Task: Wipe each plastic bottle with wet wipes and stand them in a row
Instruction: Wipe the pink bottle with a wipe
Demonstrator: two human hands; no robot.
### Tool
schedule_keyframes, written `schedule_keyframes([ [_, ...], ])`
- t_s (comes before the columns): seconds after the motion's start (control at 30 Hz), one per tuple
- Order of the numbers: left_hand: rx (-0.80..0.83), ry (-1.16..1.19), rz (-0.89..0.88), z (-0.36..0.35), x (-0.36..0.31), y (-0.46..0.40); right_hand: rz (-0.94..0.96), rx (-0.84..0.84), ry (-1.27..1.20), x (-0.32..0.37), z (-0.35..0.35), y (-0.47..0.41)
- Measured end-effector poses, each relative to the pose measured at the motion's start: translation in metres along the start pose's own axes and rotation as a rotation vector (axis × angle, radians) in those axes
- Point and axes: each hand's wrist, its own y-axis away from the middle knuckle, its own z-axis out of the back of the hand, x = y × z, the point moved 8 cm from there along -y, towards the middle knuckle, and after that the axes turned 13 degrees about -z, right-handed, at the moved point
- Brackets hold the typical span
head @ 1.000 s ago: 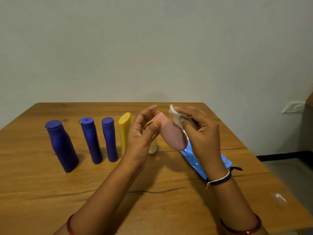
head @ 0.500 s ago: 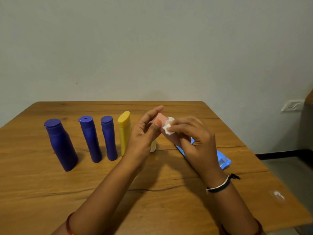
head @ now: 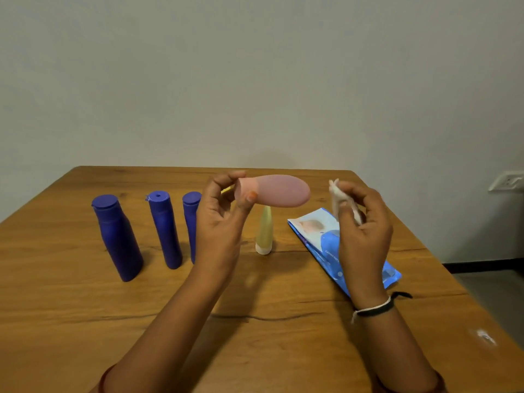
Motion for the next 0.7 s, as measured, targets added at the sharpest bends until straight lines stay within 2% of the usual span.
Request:
schedule_keyframes([
  [0.17,-0.082,-0.028,0.011,0.007,0.002,0.008,0.119,-0.026,0.048,0.030,-0.032,0.007],
  [0.37,-0.117,-0.015,-0.005,0.010,-0.001,0.011,0.271,0.095,0.168,0.044,-0.067,0.039],
  [0.57,-0.138,0.016,0.031,0.010,0.001,0.014,0.332,0.208,0.144,0.042,-0.066,0.051],
  [0.7,-0.149,0.082,0.074,0.007,0.003,0.015,0.420,0.314,0.214,0.036,-0.063,0.048],
])
